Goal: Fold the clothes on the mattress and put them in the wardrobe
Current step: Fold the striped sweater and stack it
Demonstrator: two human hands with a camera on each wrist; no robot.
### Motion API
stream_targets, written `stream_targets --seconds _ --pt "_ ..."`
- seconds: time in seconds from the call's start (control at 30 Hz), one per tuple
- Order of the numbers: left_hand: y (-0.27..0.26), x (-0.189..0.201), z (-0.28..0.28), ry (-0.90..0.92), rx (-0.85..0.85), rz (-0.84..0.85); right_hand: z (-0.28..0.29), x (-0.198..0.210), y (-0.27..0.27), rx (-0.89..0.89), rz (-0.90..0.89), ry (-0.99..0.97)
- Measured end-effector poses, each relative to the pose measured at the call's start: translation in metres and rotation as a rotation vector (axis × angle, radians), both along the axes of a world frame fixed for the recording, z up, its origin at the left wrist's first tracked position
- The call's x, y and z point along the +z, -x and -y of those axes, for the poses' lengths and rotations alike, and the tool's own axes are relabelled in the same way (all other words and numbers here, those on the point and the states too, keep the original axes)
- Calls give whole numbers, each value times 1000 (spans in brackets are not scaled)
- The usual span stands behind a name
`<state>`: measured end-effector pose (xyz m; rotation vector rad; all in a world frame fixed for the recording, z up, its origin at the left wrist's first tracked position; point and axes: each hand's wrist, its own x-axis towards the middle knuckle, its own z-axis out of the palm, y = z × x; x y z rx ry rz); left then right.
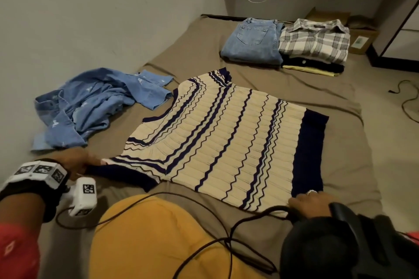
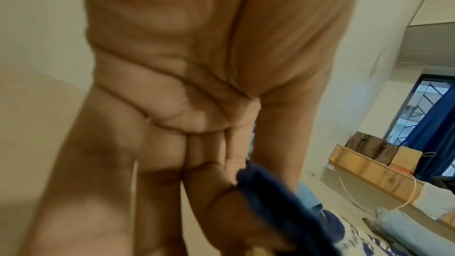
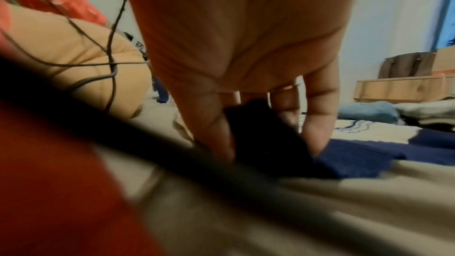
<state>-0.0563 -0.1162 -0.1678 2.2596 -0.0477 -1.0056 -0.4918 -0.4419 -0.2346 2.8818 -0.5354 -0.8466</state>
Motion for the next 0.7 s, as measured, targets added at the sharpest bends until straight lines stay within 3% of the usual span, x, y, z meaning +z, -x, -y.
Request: stream_targets --seconds 0.2,0.27,0.43,0.5,0.57,0.63,0.7 --pt "-9 33 47 274 191 -12 42 54 0 -292 379 -492" --pt "-11 41 74 391 221 -20 67 51 -5 -404 527 -566" --pt "-14 33 135 651 214 -91 101 23 -16 -757 675 -735" --pt "-18 19 146 577 176 -63 97 20 -16 -908 777 -797" --pt "-27 -3 145 396 135 84 92 20 -10 -1023 837 -884" --pt "-38 -29 138 142 70 307 87 20 -2 -1090 831 -950" --pt "-37 -40 134 55 47 356 84 21 5 -1090 791 -936"
